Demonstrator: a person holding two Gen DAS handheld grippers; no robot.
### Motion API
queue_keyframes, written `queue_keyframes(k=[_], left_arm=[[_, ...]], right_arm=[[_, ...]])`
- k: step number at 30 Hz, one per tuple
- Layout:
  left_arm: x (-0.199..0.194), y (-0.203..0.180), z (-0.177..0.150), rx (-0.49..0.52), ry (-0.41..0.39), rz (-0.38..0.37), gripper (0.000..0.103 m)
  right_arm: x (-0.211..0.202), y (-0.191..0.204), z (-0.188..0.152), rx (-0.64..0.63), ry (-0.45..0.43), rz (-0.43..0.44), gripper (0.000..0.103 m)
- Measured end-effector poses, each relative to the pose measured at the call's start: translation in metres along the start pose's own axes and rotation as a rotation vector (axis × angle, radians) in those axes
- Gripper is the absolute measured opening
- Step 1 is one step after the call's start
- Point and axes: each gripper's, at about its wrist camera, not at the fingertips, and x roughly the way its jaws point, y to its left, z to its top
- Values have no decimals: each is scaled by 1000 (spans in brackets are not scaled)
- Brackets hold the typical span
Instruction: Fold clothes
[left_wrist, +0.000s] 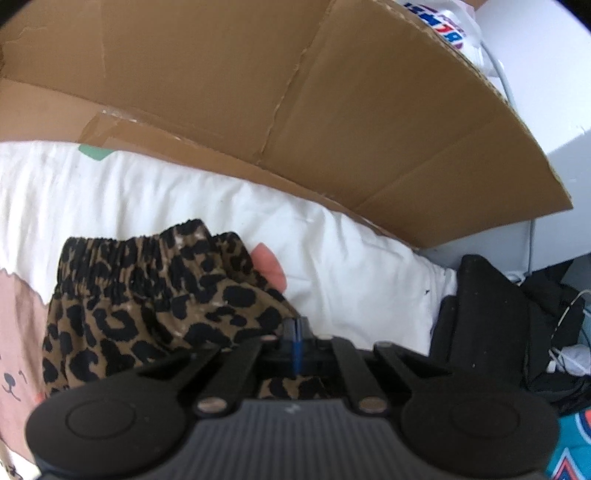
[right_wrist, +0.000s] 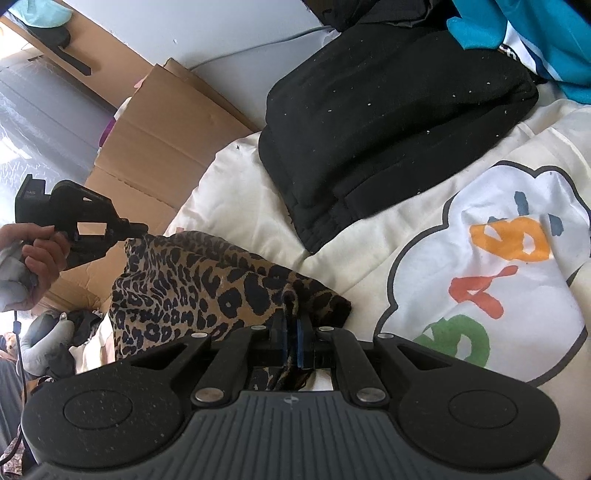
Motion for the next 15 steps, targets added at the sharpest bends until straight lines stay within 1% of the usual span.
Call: queue_keyframes(k=[6, 15], left_arm=[[4, -8, -3, 20, 1, -20, 0], [20, -18, -2, 17, 1, -38, 0]], right_arm=[[-3, -5, 0, 30, -9, -18, 3], [-4, -9, 3, 54, -18, -37, 2]])
